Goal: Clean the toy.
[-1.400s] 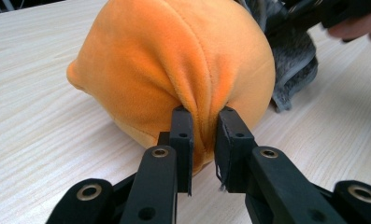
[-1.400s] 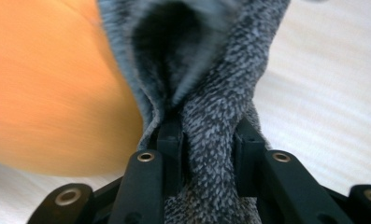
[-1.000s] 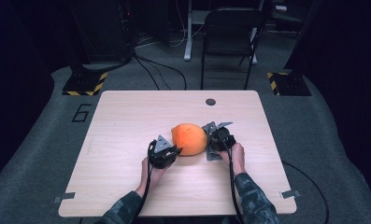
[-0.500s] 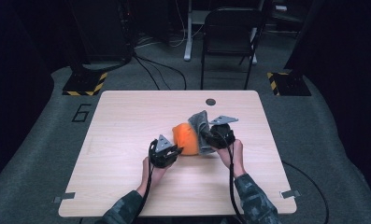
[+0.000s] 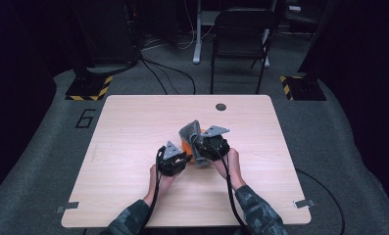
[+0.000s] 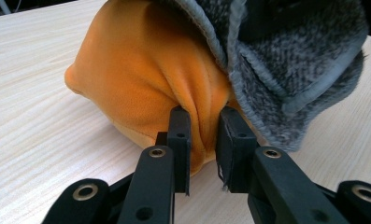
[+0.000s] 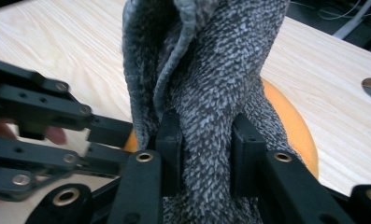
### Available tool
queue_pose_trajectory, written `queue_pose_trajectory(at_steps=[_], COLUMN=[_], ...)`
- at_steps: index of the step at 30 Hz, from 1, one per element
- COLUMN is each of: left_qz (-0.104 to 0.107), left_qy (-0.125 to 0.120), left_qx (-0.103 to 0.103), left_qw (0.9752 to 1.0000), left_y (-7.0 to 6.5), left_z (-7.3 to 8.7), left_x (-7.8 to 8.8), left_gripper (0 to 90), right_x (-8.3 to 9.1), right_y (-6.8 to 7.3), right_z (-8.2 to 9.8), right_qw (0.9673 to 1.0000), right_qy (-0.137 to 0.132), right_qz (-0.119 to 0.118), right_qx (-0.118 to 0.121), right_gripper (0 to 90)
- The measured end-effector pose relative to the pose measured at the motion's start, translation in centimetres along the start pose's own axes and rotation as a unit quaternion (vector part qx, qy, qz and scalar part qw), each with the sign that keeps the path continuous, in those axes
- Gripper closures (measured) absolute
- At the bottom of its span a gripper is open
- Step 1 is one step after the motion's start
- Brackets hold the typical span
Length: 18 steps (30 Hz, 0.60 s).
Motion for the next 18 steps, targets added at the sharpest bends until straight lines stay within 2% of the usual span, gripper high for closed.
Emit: queue_pose_trajectory(at_steps=[6, 10, 18], left_qz=[-0.001, 0.001, 0.004], left_qy=[-0.004, -0.005, -0.007], left_qx=[-0.001, 0.000, 0.002], left_qw=[1.0000, 1.0000, 1.0000], left_y=[-0.1, -0.1, -0.1], left_z=[0.0, 0.0, 0.0], left_x=[0.0, 0.0, 0.0], left_gripper=[75.7, 75.7, 75.7], right_x=[0.1, 0.4, 0.9], right_y=[-0.4, -0.7, -2.0], right_z=[0.2, 0.4, 0.8], right_qw=[1.0000, 1.0000, 0.9999], right_qy=[0.000, 0.000, 0.003], right_qz=[0.000, 0.004, 0.012], right_qx=[-0.003, 0.007, -0.009], right_gripper=[68.4, 68.1, 66.9])
Point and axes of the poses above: each handheld gripper's, and its own axes: x roughly backward along the jaws, z roughly out of its underside, y roughly to its left, the point moved 2 cm from there along -x, roughly forward along the jaws, and after that the axes turned 4 degrees about -x, right-handed, at the moved point
